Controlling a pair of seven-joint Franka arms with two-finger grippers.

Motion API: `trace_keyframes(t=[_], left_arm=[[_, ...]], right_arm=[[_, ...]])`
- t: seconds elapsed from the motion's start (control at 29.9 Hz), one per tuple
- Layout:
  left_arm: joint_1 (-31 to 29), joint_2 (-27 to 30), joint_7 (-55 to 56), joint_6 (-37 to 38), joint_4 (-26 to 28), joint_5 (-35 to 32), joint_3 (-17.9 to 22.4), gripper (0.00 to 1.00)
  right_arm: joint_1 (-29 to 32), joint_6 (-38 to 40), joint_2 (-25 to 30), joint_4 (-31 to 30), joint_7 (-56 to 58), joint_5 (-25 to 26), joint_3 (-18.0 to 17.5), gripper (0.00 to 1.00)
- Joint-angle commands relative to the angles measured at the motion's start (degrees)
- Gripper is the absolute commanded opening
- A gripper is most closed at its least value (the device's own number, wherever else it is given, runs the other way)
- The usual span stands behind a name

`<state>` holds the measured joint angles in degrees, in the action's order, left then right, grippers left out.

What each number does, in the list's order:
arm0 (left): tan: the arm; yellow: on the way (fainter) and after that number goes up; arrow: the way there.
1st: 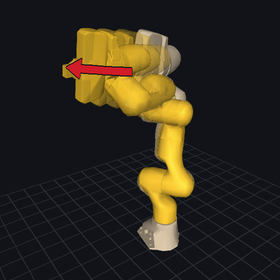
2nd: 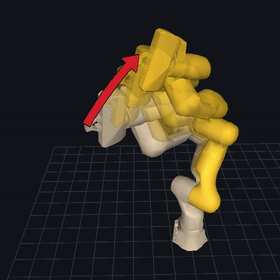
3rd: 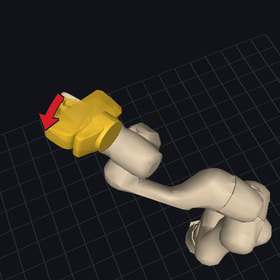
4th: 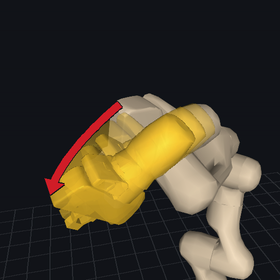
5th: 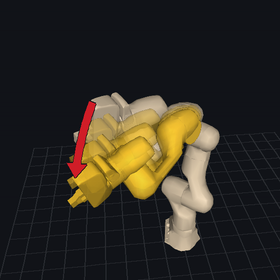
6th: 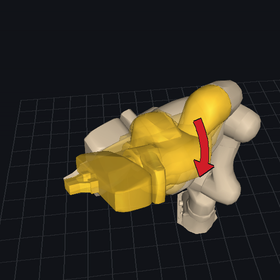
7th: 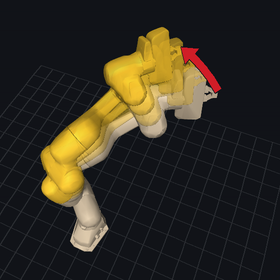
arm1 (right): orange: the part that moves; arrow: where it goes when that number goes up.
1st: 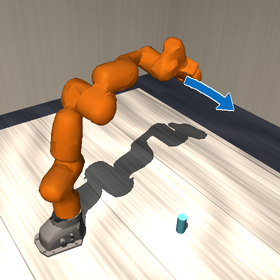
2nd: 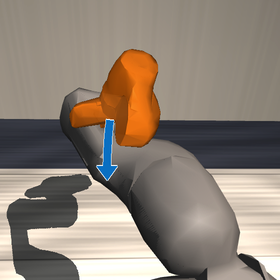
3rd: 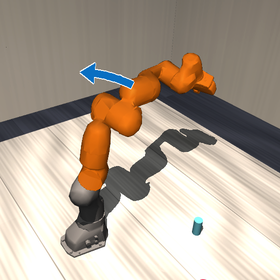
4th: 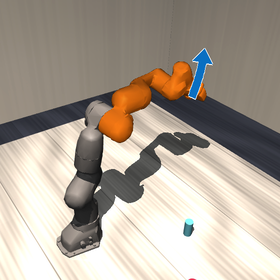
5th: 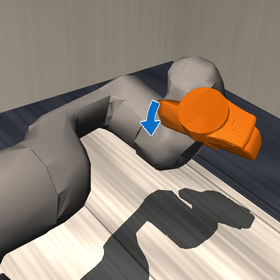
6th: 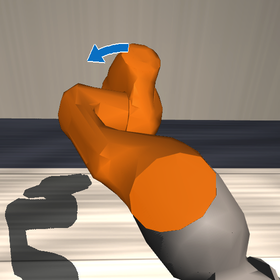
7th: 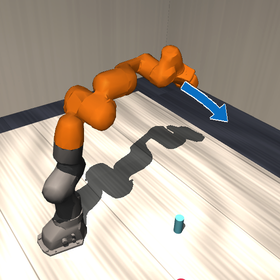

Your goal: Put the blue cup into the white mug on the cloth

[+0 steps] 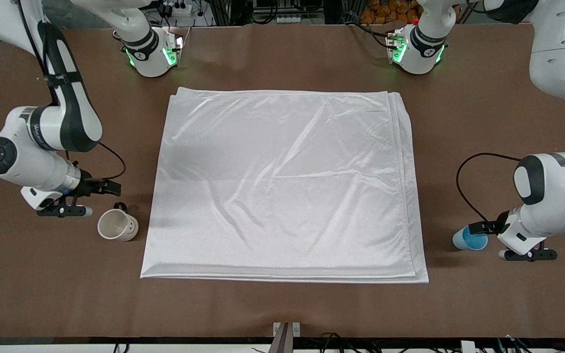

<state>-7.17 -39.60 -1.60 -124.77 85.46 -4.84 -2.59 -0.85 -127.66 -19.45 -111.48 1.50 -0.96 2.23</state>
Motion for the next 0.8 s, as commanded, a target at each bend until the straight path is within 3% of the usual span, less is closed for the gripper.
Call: trace_keyframes(t=[0.0, 0.37, 0.5, 0.53, 0.6, 0.7, 0.77], left_arm=[[-0.74, -1.35, -1.03, -1.09, -1.35, -1.14, -0.22, 1.0], [-0.74, -3.37, -1.03, -4.08, -1.35, -1.14, -0.22, 1.0], [-0.82, -3.72, -1.03, -4.43, -1.26, -1.14, -0.22, 1.0], [-0.91, -3.9, -1.03, -4.52, -1.35, -1.05, -0.22, 0.95], [-1.18, -3.99, -1.03, -4.69, -1.35, -0.87, -0.22, 0.74], [-1.53, -4.25, -0.07, -5.75, -1.26, -0.52, -0.31, 0.28], [-1.53, -4.25, 0.11, -5.93, -1.26, -0.52, -0.31, 0.09]], right_arm=[[0.58, -4.69, -2.25, -1.02, -0.01, -0.45, -0.3, 0.94], [0.67, -9.97, -6.3, -0.93, 1.05, -0.45, -0.3, 0.86], [0.76, -11.29, -7.26, -0.85, 1.05, -0.45, -0.3, 0.78], [0.76, -11.47, -7.35, -0.76, 1.05, -0.45, -0.3, 0.76], [0.76, -11.91, -7.7, -0.67, 1.05, -0.45, -0.3, 0.71], [0.76, -12.52, -8.14, -0.58, 1.05, -0.36, -0.3, 0.62], [0.85, -12.61, -8.23, -0.58, 1.05, -0.36, -0.3, 0.52]])
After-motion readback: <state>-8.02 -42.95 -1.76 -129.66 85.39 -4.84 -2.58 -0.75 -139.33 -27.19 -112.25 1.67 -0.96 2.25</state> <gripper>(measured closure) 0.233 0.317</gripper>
